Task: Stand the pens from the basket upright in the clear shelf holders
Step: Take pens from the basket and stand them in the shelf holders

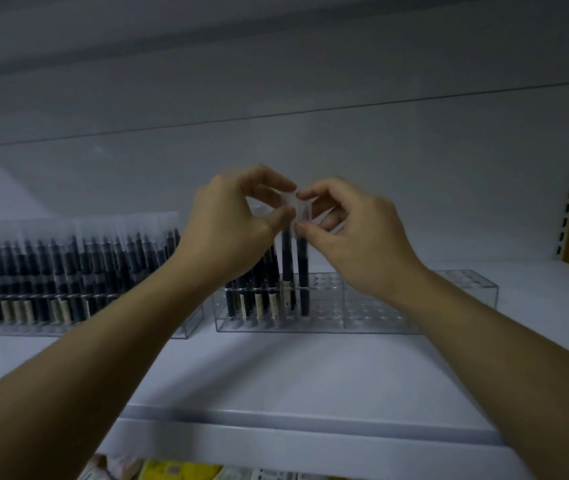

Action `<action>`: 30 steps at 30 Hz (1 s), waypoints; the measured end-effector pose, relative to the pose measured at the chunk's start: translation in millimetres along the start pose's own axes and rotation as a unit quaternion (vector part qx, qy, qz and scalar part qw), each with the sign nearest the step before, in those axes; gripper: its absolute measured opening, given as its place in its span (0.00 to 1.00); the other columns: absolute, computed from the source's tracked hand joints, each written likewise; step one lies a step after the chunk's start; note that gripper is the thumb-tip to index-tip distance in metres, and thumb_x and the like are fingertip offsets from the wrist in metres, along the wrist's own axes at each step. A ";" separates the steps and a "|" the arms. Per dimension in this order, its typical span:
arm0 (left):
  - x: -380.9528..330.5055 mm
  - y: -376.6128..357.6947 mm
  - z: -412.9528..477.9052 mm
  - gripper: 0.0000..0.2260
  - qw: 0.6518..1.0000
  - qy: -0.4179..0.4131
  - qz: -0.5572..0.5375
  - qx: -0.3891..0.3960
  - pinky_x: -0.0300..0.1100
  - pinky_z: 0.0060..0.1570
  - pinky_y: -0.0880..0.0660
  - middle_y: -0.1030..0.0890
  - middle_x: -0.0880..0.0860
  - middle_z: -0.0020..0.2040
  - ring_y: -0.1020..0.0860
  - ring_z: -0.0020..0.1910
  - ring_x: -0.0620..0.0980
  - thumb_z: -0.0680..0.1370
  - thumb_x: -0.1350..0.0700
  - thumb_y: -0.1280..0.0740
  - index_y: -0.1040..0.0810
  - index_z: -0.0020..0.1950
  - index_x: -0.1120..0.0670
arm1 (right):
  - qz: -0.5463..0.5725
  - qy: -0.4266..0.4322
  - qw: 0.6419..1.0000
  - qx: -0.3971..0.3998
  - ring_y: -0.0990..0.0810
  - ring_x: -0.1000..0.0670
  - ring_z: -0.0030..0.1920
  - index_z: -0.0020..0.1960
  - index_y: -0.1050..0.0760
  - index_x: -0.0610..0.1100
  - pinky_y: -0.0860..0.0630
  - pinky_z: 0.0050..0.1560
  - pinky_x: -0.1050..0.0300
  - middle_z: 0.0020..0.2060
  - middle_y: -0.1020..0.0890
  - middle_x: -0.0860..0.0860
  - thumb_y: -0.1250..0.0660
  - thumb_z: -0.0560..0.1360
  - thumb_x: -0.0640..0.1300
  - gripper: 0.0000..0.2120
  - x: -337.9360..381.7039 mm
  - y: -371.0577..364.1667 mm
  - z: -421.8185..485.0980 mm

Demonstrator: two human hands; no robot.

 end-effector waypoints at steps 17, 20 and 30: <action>12.5 -13.8 2.3 0.07 0.995 -0.011 0.088 0.043 0.41 0.52 0.33 0.27 0.44 0.51 0.28 0.54 0.44 0.76 0.50 0.31 0.28 0.51 0.45 | -0.021 -0.022 0.999 0.024 0.22 0.60 0.41 0.60 0.25 0.54 0.24 0.41 0.69 0.41 0.21 0.58 0.29 0.74 0.48 0.15 -8.1 -5.7 -7.9; 14.9 -13.2 -2.2 0.08 0.995 -0.011 0.086 0.043 0.39 0.53 0.34 0.28 0.44 0.53 0.29 0.56 0.44 0.76 0.50 0.31 0.28 0.52 0.44 | -0.040 -0.015 0.999 0.021 0.22 0.59 0.42 0.61 0.25 0.53 0.22 0.41 0.66 0.42 0.22 0.59 0.30 0.74 0.49 0.16 -6.8 -5.7 -8.3; 7.8 -11.6 -38.6 0.29 0.982 -0.054 0.168 0.071 0.51 0.75 0.46 0.36 0.47 0.74 0.40 0.73 0.49 0.76 0.47 0.32 0.38 0.75 0.44 | -0.078 -0.014 0.994 0.072 0.25 0.55 0.58 0.71 0.33 0.54 0.23 0.59 0.51 0.60 0.25 0.56 0.29 0.73 0.51 0.28 -5.0 -16.7 -14.3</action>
Point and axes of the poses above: each hand's wrist, its own z-axis towards the middle knuckle, its own y-axis out of the back of the hand, x = y × z, the point moved 10 cm from there along z, towards the middle knuckle
